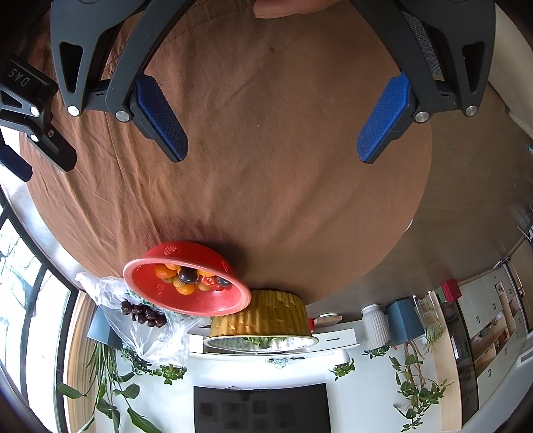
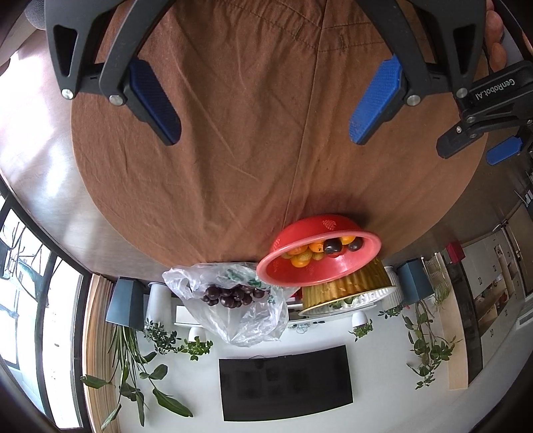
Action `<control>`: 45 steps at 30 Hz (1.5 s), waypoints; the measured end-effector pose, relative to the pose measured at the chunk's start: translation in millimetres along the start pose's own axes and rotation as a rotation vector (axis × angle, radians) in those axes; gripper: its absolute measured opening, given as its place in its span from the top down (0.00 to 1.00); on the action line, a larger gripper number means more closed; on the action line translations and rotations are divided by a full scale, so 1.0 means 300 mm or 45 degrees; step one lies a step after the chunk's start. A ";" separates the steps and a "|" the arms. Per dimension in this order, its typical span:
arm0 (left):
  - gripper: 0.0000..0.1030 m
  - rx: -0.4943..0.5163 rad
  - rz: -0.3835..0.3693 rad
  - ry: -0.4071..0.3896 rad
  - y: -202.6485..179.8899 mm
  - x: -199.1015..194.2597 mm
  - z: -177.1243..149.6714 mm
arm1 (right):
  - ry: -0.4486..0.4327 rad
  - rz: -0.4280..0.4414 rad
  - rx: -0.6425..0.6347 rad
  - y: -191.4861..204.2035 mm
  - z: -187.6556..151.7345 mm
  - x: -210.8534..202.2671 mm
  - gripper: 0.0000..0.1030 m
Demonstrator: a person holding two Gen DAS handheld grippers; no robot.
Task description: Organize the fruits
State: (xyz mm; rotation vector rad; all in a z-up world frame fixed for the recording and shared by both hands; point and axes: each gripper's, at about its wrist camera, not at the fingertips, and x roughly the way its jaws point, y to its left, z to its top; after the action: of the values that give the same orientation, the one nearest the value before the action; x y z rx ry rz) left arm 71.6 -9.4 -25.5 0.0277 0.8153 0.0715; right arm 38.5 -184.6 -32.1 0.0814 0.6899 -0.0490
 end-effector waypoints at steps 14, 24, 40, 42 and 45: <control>0.00 0.000 -0.003 0.002 0.000 0.002 -0.003 | 0.010 -0.002 0.000 -0.003 -0.008 0.007 0.00; 0.00 0.001 -0.003 0.002 -0.001 0.003 -0.003 | 0.012 -0.002 0.000 -0.003 -0.010 0.007 0.00; 0.00 0.000 -0.001 0.003 -0.001 0.003 -0.004 | 0.016 -0.003 0.000 -0.003 -0.012 0.006 0.00; 0.00 0.001 -0.003 0.004 -0.001 0.002 -0.004 | 0.018 -0.003 0.000 -0.003 -0.011 0.007 0.00; 0.00 0.001 -0.002 0.004 -0.001 0.002 -0.007 | 0.018 -0.003 0.000 -0.003 -0.011 0.006 0.00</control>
State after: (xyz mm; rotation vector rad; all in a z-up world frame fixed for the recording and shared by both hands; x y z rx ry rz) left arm 70.7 -9.7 -27.4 0.0277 0.8183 0.0695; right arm 37.8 -185.2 -35.8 0.0811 0.7038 -0.0506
